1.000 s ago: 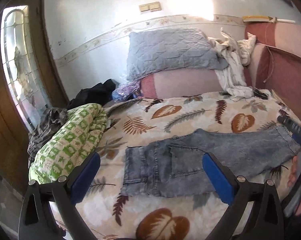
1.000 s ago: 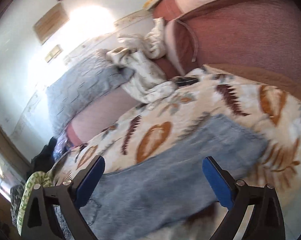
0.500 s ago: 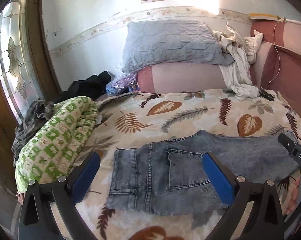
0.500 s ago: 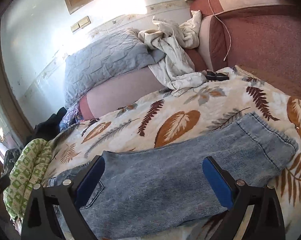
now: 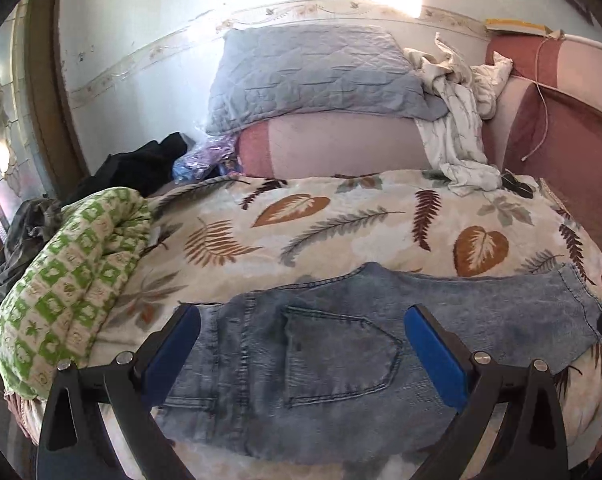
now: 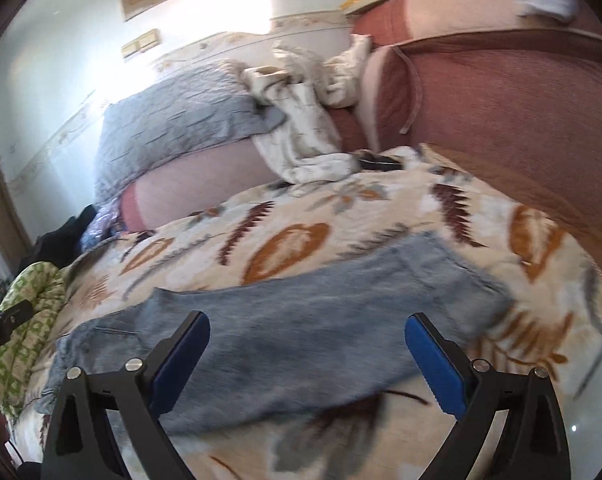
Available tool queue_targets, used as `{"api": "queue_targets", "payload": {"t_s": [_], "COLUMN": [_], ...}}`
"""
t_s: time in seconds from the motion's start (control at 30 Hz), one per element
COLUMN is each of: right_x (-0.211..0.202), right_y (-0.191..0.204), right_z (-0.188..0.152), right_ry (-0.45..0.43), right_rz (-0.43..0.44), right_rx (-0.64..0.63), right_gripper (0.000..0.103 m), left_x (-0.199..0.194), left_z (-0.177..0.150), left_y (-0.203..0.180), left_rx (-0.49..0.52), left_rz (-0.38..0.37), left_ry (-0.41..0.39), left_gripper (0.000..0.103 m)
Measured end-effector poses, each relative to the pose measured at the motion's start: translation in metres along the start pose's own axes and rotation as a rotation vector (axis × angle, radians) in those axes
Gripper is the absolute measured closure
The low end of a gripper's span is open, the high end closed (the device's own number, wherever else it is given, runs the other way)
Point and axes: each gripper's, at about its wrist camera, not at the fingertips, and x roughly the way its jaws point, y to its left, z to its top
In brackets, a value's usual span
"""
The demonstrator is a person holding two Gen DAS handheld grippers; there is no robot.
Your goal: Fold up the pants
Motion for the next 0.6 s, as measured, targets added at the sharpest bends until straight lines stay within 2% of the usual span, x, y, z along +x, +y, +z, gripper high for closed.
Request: {"api": "queue_targets", "payload": {"t_s": [0.13, 0.27, 0.4, 0.6], "right_x": [0.006, 0.019, 0.036, 0.042], "right_y": [-0.025, -0.046, -0.07, -0.091], "right_z": [0.004, 0.006, 0.002, 0.0], "right_ry": [0.017, 0.085, 0.178, 0.225], "right_rz": [-0.032, 0.001, 0.103, 0.148], "right_rx": [0.056, 0.199, 0.387, 0.501], "right_gripper": [0.003, 0.003, 0.003, 0.003], "left_x": [-0.003, -0.008, -0.015, -0.021], "left_z": [-0.002, -0.004, -0.002, 0.0], "left_y": [-0.013, -0.018, -0.026, -0.045], "left_rx": [0.027, 0.034, 0.059, 0.109], "left_rz": [-0.003, 0.013, 0.038, 0.056], "left_ry": [0.004, 0.015, 0.012, 0.009], "left_gripper": [0.001, 0.001, 0.001, 0.001]}}
